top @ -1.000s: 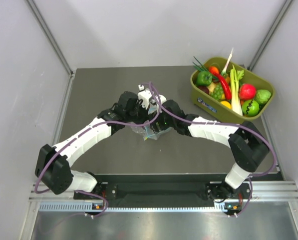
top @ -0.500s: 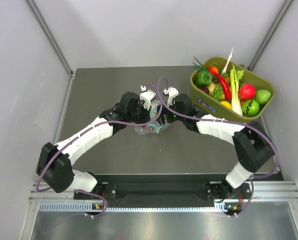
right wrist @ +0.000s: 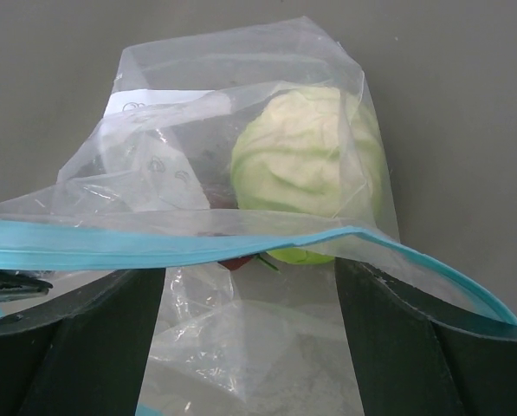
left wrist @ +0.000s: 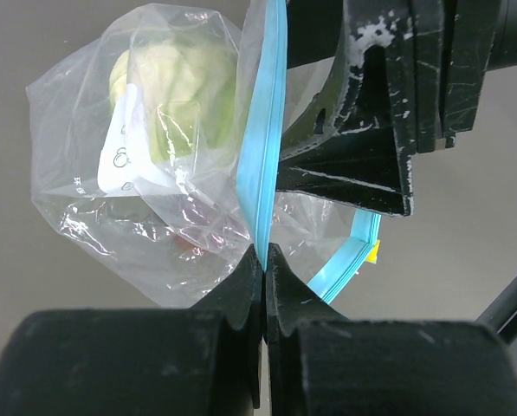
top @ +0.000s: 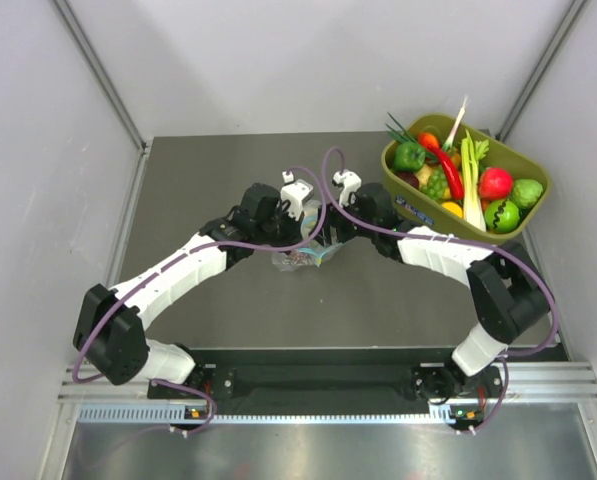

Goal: Open the zip-top bag and remove the fake food

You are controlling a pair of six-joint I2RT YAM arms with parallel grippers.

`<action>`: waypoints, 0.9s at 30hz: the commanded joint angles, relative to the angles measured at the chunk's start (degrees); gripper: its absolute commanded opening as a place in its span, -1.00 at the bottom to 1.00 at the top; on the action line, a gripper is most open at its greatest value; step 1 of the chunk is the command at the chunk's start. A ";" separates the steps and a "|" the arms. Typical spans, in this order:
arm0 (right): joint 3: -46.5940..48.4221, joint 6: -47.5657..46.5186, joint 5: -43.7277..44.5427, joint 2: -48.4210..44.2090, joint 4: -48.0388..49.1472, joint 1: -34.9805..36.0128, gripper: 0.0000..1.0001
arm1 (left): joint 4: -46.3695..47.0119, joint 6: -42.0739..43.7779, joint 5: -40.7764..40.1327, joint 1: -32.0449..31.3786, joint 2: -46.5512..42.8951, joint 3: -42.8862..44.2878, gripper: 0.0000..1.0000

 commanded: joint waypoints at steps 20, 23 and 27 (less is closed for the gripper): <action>1.29 4.50 -2.60 -0.47 4.94 -2.45 0.58 | 0.81 0.16 0.54 -0.10 -0.86 0.34 -1.00; 2.25 3.89 -0.93 0.94 4.67 -1.48 0.58 | 0.90 0.07 0.81 -0.10 -0.60 0.34 -1.00; 3.84 3.62 0.74 3.05 3.62 0.01 0.58 | 1.08 -0.11 1.77 -0.18 -0.25 0.34 -1.00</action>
